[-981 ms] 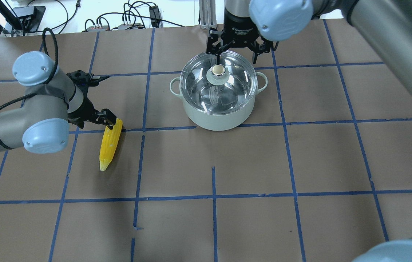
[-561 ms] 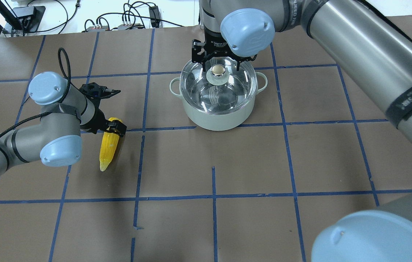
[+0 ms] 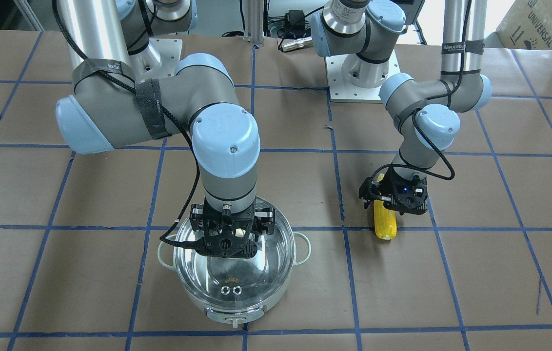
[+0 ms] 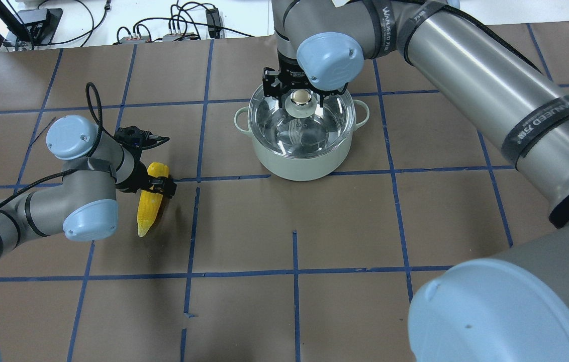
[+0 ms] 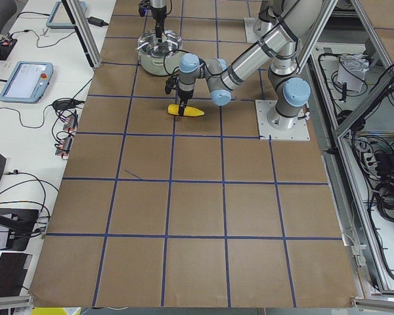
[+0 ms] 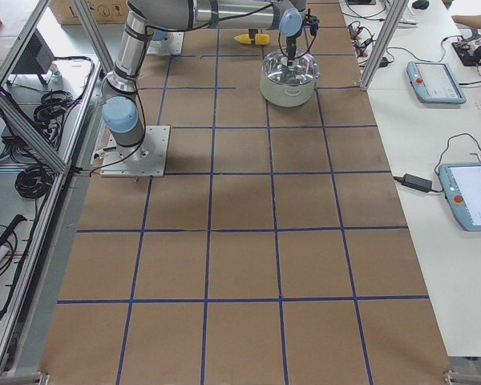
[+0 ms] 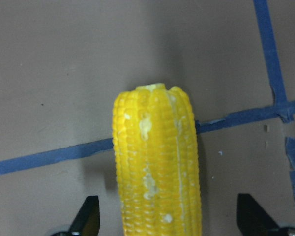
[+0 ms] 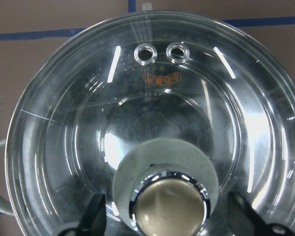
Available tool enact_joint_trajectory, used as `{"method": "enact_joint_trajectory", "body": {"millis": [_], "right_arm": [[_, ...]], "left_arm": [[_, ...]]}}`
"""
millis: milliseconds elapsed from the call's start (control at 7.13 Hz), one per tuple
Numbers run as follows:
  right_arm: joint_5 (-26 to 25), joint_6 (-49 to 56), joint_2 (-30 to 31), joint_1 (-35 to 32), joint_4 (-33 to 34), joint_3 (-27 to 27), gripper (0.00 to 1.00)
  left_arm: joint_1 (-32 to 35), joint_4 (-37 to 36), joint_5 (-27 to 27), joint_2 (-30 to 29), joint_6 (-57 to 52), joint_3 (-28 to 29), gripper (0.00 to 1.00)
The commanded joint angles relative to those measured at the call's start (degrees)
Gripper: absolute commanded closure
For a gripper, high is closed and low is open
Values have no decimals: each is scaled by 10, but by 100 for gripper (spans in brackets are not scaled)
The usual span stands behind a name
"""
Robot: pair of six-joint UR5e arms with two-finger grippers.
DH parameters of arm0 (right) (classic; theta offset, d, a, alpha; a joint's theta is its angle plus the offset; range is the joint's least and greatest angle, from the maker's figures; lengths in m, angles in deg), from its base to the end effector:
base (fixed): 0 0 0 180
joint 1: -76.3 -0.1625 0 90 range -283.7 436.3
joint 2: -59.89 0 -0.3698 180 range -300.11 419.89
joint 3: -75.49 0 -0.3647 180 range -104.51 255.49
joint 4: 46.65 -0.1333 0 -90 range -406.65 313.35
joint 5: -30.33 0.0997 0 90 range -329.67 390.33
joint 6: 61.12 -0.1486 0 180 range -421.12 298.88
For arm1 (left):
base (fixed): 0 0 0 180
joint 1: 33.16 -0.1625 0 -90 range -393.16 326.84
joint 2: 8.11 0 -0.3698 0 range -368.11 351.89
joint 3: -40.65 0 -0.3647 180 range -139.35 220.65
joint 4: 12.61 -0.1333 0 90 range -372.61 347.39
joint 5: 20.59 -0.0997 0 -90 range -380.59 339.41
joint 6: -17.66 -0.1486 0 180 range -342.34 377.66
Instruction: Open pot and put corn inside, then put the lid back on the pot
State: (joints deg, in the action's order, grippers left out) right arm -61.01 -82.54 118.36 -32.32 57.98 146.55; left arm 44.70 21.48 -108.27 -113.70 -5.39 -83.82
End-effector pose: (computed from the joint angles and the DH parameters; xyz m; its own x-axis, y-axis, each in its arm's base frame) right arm 0.3319 -0.5785 0.2533 -0.9987 0.0494 0.0088 0.0490 0.9979 -0.0417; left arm -0.0420 -0.4671 0.1015 -0.9816 0.1911 -0.0029 0.1903 0.9756 -0.1096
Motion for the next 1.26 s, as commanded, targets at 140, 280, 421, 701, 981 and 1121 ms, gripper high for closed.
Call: {"method": "enact_joint_trajectory", "body": {"millis": [140, 280, 421, 701, 981, 1121], "right_arm": [[1, 1, 3, 2, 1, -3, 75], [0, 5, 6, 4, 1, -5, 77], [2, 9, 11, 9, -8, -26, 78], [0, 39, 13, 20, -80, -92, 78], [5, 105, 13, 80, -97, -96, 78], [5, 150, 12, 120, -101, -95, 79]], "left_arm": [[-1, -2, -3, -4, 2, 6, 58], [-1, -1, -8, -3, 4, 8, 77], [0, 23, -11, 7, 8, 26, 85], [4, 226, -45, 45, 54, 137, 86], [14, 309, -45, 55, 108, 194, 88], [29, 330, -43, 57, 145, 216, 89]]}}
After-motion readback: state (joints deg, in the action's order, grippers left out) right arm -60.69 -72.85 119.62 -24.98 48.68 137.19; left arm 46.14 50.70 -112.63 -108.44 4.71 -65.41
